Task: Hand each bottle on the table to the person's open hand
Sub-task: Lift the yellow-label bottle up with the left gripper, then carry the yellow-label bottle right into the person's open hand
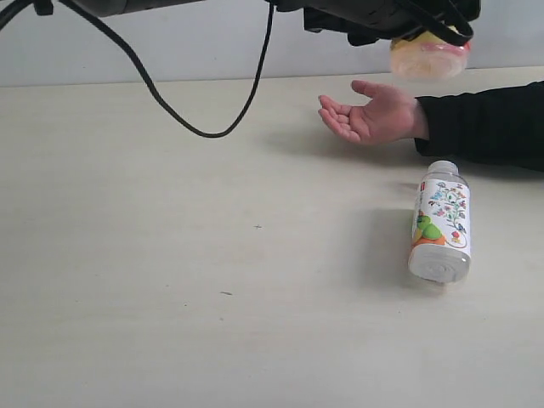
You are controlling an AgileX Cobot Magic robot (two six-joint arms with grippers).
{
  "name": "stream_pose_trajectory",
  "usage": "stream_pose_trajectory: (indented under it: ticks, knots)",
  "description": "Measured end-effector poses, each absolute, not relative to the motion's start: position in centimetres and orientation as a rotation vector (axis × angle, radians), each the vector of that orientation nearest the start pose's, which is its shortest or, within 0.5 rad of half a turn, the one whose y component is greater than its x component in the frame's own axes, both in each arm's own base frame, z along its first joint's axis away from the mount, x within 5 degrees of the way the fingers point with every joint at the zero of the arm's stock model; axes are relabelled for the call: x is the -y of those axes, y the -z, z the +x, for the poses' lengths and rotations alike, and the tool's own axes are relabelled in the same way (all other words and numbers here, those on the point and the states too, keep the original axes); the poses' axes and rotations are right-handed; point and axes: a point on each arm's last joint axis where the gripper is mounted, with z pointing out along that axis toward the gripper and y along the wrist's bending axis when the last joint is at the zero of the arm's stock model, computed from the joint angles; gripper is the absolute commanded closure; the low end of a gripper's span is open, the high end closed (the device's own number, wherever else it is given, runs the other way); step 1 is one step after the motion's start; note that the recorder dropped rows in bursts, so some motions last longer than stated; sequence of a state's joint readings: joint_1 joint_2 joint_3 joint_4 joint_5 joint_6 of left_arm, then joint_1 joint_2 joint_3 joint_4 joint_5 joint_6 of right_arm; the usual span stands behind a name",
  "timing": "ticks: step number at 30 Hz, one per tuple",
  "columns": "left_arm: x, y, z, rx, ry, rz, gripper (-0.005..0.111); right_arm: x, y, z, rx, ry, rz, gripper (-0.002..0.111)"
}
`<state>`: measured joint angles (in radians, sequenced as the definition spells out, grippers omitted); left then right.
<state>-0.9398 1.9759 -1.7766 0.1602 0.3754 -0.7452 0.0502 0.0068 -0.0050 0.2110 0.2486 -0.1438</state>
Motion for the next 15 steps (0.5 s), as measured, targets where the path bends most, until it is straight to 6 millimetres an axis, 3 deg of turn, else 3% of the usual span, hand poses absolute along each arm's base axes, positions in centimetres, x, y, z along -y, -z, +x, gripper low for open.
stream_pose_trajectory:
  ticks: [6, 15]
  knots:
    - [37.6, -30.1, 30.9, -2.189, 0.862, 0.222, 0.107, -0.7, -19.2, 5.5, -1.73, -0.127, -0.029, 0.108]
    - [38.8, -24.6, 33.1, -2.241, 0.865, 0.158, 0.107, -0.7, -19.2, 5.5, -1.73, -0.127, -0.029, 0.108]
